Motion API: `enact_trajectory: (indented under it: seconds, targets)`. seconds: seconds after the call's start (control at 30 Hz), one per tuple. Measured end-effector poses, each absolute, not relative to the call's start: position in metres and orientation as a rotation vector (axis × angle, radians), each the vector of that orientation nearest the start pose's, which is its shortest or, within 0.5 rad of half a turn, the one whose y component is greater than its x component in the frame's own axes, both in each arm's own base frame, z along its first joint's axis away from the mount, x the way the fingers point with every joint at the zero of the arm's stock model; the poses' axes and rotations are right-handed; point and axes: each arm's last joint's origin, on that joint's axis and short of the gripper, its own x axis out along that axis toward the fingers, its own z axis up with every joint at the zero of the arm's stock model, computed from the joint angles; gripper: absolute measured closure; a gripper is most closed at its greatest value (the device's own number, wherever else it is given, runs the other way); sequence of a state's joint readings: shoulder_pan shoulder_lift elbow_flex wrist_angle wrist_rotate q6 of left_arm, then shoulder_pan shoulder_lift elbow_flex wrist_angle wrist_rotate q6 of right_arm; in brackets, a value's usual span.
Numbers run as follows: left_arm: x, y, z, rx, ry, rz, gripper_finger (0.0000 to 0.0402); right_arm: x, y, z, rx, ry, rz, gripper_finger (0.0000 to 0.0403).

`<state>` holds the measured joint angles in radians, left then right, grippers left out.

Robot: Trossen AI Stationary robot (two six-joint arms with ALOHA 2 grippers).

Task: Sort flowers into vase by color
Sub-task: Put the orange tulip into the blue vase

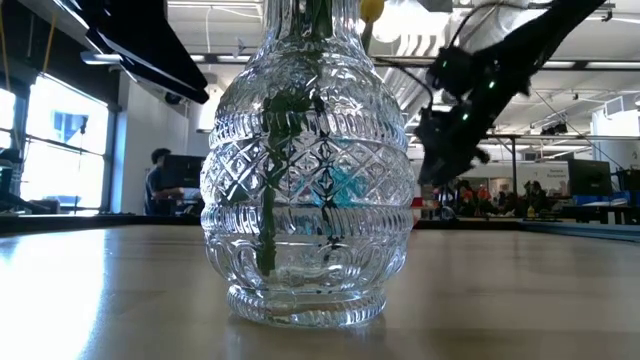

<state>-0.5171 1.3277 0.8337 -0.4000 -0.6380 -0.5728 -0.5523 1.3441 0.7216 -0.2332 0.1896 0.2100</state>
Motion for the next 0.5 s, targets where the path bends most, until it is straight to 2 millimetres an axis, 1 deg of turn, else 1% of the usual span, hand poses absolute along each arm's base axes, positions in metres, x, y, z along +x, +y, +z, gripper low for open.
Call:
enact_trajectory:
  seconds: [0.07, 0.17, 0.27, 0.37, 0.5]
  targets:
    - [0.232, -0.112, 0.225, -0.057, 0.679, 0.317, 0.0204, 0.223, -0.157, 0.18, 0.428, 0.751, -0.743, 0.0179]
    - [0.232, -0.112, 0.225, -0.057, 0.679, 0.317, 0.0204, 0.23, -0.177, 0.158, 0.54, 0.706, -0.711, 0.0148]
    - [0.232, -0.112, 0.226, -0.057, 0.678, 0.318, 0.0204, 0.241, -0.193, 0.144, 0.603, 0.666, -0.709, 0.0126]
    - [0.233, -0.112, 0.226, -0.055, 0.676, 0.321, 0.0204, 0.258, -0.204, 0.136, 0.622, 0.641, -0.646, 0.0123]
    - [0.233, -0.112, 0.226, -0.056, 0.676, 0.321, 0.0204, 0.278, -0.22, 0.133, 0.595, 0.642, -0.661, 0.0135]
